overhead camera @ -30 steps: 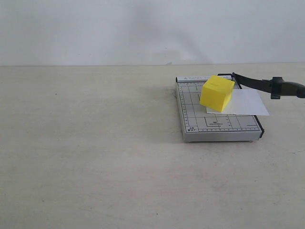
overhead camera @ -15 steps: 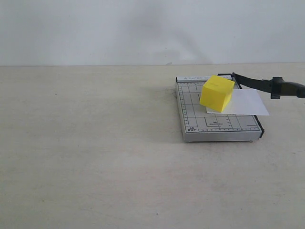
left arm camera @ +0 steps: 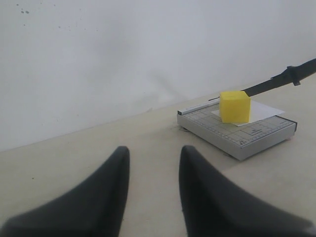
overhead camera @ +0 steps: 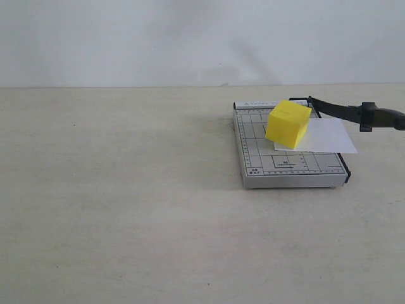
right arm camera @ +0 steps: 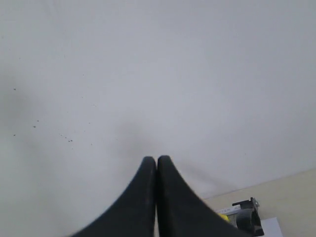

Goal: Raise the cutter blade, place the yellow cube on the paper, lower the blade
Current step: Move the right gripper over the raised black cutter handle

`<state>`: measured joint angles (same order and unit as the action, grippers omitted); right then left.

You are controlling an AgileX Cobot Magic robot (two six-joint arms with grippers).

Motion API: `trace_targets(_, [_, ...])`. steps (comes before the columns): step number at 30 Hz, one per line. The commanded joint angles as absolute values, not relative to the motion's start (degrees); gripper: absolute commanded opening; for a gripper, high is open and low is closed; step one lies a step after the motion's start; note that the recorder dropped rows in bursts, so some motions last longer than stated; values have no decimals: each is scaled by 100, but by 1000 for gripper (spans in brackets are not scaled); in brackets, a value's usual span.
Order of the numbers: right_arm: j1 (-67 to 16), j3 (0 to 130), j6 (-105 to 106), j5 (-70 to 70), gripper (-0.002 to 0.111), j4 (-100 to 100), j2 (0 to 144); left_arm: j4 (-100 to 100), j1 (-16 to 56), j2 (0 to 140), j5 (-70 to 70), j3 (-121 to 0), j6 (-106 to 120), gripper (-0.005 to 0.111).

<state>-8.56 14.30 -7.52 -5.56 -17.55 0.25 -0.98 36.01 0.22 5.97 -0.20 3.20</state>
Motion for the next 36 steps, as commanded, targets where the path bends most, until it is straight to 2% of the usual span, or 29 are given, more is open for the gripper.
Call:
trace_targets(1, [-859, 1786, -444, -1262, 2, -1742, 0, -108, 3597, 0, 608, 0, 365, 33])
trace_targets(4, [-859, 2039, 0, -2208, 19, -1742, 86, -108, 3597, 0, 608, 0, 365, 33])
trace_targets(5, [-859, 2208, 122, -2517, 44, -1693, 346, -108, 3597, 0, 608, 0, 365, 33])
trace_targets(7, [-859, 2495, 0, -2507, 71, -1519, 970, -108, 3597, 0, 608, 0, 365, 33])
trace_targets(9, [-859, 2961, 0, -2837, 66, -1214, 1862, -108, 3597, 0, 608, 0, 365, 33])
trace_targets(15, [-859, 5378, 57, -4565, 66, -269, 5260, -108, 3597, 0, 608, 0, 365, 33])
trace_targets(20, [-859, 7322, 692, -6226, 66, -62, 7368, -108, 3597, 0, 608, 0, 365, 33])
trace_targets(24, [-859, 7687, 862, -6835, 66, 56, 8088, -108, 3597, 0, 608, 0, 365, 33])
trace_targets(33, [-827, 7688, 979, -6482, 66, 283, 8580, -108, 3597, 0, 608, 0, 365, 33])
trace_targets(36, [-568, 7688, 969, -6429, 66, 318, 8643, -108, 3597, 0, 608, 0, 365, 33])
